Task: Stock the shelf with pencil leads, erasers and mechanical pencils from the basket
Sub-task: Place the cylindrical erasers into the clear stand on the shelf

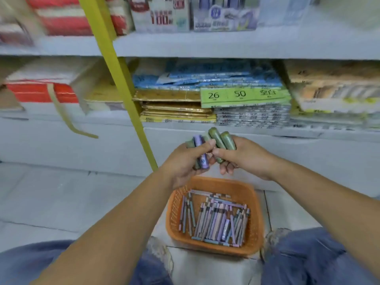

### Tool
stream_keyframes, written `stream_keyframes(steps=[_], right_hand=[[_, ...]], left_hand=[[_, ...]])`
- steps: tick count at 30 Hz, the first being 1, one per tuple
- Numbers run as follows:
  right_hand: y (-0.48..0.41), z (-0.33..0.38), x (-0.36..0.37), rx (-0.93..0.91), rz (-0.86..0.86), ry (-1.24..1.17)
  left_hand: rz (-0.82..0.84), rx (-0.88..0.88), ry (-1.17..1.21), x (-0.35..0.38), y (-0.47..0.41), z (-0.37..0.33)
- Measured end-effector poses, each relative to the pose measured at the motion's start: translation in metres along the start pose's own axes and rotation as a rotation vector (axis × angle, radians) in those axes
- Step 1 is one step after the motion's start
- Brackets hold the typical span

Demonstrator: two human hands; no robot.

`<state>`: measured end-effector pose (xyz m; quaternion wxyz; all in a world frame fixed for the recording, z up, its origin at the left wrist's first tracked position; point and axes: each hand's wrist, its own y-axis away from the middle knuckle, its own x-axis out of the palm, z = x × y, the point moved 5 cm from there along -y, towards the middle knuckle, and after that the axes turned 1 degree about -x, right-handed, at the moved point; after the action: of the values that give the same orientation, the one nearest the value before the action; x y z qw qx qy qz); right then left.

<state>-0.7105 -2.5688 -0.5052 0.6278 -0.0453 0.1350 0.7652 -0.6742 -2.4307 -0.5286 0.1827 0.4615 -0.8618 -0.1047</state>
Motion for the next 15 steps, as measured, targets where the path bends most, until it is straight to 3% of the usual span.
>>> stream_keyframes(steps=[7,15], right_hand=[[0.001,0.096,-0.033,-0.131,-0.099,0.041],[-0.013,0.138,-0.052,-0.196,-0.191,0.399]], left_hand=[[0.023,0.204,0.014,0.001,0.019,-0.105],[-0.04,0.298,0.104,0.015,0.01,-0.143]])
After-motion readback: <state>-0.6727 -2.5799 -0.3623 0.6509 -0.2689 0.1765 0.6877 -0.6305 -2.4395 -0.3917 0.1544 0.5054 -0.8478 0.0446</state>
